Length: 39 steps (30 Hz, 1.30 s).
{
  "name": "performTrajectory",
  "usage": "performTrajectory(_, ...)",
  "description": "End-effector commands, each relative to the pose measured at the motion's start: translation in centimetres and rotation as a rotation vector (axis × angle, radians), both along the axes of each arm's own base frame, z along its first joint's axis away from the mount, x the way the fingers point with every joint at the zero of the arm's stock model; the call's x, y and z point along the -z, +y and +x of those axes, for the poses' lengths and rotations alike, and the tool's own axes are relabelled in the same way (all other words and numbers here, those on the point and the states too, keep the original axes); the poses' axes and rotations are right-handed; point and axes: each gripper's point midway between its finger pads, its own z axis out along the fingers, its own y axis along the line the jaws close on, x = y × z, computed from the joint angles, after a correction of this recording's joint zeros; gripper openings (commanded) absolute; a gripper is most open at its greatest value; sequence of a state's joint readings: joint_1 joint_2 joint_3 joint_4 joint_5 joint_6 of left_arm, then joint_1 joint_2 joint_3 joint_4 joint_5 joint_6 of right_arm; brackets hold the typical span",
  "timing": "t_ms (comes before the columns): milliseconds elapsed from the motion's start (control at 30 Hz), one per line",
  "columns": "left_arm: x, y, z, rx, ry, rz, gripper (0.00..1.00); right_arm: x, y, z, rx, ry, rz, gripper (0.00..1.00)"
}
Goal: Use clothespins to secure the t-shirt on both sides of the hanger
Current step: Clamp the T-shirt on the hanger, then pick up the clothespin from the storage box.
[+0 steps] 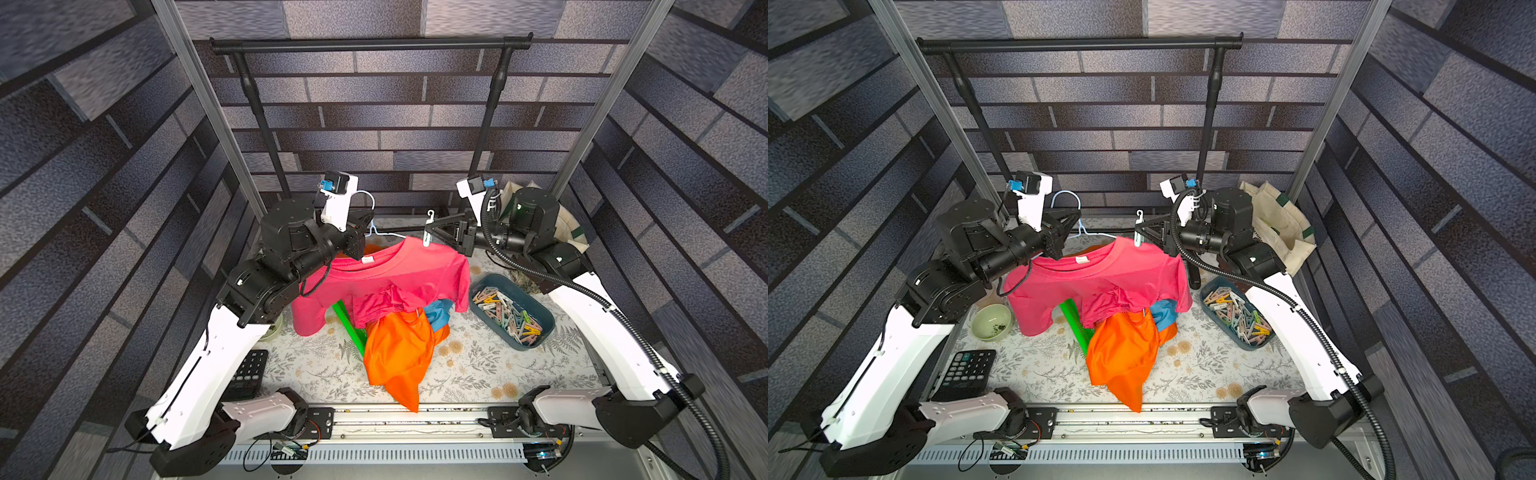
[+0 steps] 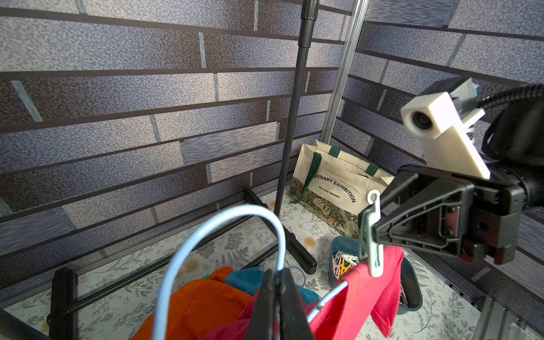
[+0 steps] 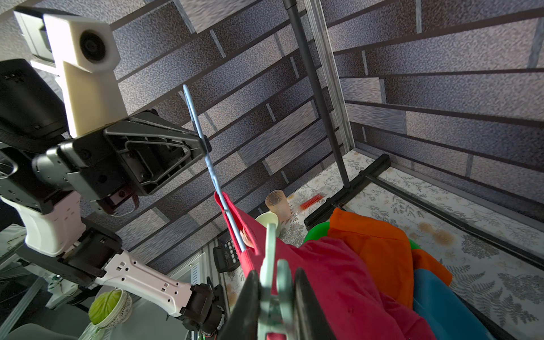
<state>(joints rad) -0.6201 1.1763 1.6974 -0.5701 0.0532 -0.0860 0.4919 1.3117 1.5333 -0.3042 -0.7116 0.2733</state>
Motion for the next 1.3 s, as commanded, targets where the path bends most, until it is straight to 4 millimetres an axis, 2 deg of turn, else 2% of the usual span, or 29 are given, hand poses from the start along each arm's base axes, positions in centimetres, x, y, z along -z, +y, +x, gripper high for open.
performTrajectory(0,-1.1,0.4,-0.6,0.005,-0.020,-0.036,0.00,-1.0,0.0,-1.5,-0.067,-0.011,0.051,0.00)
performTrajectory(433,-1.4,1.2,0.5,-0.027,-0.006,-0.070,0.00,2.5,-1.1,-3.3,-0.051,0.030,0.036,0.00)
performTrajectory(467,-1.4,1.3,0.7,-0.033,-0.001,-0.074,0.00,2.7,-1.4,-3.5,-0.043,0.027,0.033,0.04)
performTrajectory(500,-1.4,1.5,0.8,-0.037,0.001,-0.080,0.00,2.9,-1.5,-3.6,-0.034,0.028,0.029,0.16)
performTrajectory(567,-1.4,1.8,1.0,-0.047,0.006,-0.091,0.00,3.6,-2.0,-3.8,-0.008,0.035,0.011,0.51)
performTrajectory(633,-1.5,2.1,1.2,-0.057,0.009,-0.102,0.00,4.6,-2.7,-3.9,0.030,0.049,-0.017,0.67)
performTrajectory(700,-1.6,2.5,1.3,-0.071,0.008,-0.112,0.00,5.7,-3.4,-3.7,0.077,0.058,-0.052,0.74)
performTrajectory(833,-1.7,3.5,1.6,-0.109,-0.005,-0.121,0.00,8.8,-6.1,-2.2,0.271,0.063,-0.175,0.80)
performTrajectory(933,-1.6,4.3,2.1,-0.138,0.004,-0.121,0.00,10.5,-7.4,-2.1,0.327,0.077,-0.221,0.82)
performTrajectory(1067,-1.9,4.5,2.2,-0.140,0.005,-0.128,0.00,12.3,-7.9,-2.4,0.351,0.111,-0.241,0.83)
performTrajectory(1133,-2.1,4.6,2.1,-0.139,0.002,-0.131,0.00,12.3,-8.1,-2.1,0.374,0.113,-0.237,0.83)
performTrajectory(1167,-2.2,4.6,2.1,-0.138,0.002,-0.133,0.00,13.6,-8.2,-1.8,0.384,0.134,-0.252,0.83)
performTrajectory(1200,-2.2,4.5,2.1,-0.134,0.006,-0.134,0.00,13.8,-8.2,-1.6,0.391,0.138,-0.250,0.83)
performTrajectory(1267,-2.0,4.4,2.1,-0.126,0.015,-0.137,0.00,13.8,-8.1,-0.8,0.415,0.150,-0.242,0.76)
